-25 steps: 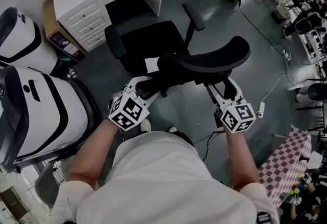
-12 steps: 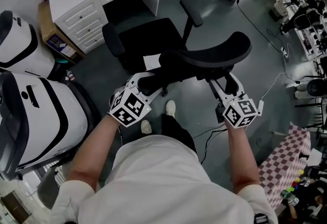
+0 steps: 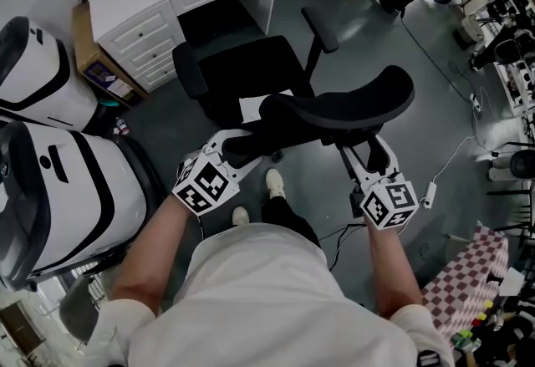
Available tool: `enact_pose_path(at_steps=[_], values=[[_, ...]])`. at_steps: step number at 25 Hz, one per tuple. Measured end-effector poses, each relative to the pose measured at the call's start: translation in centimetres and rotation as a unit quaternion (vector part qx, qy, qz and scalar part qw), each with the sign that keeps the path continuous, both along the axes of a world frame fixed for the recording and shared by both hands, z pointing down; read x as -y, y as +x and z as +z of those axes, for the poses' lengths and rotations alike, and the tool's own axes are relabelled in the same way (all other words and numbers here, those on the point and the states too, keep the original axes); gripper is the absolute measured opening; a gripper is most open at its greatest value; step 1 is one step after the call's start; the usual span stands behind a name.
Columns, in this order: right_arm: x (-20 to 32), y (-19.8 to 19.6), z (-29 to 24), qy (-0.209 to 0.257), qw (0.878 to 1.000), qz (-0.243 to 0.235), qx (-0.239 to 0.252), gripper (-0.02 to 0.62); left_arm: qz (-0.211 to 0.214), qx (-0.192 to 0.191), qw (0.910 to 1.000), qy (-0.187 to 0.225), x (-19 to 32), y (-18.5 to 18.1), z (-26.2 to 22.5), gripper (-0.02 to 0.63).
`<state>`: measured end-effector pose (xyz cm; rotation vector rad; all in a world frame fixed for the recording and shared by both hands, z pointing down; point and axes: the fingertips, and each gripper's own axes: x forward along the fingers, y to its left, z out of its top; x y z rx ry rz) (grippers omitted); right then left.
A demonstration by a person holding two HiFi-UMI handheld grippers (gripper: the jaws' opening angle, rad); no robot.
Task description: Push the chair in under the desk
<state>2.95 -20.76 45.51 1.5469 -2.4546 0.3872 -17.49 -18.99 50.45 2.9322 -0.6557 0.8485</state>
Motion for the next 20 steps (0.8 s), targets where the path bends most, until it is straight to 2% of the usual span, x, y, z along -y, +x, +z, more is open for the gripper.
enact_pose_path(at_steps=[9,14,20], values=[[1.5,0.0,0.2,0.007,1.0,-0.01,0.002,0.305,0.006,-0.003,0.9999,-0.008,1.3,0.1,0.3,0.164],[4.4,-0.8,-0.2,0.004,1.0,-0.014,0.002,0.304,0.008,-0.019,0.9992,-0.036,3.9,-0.5,0.3,0.167],[5.9,-1.5,-0.3,0.005,1.0,-0.008,0.001,0.302,0.008,-0.016,0.9989,-0.043,5.4,-1.2,0.2,0.169]])
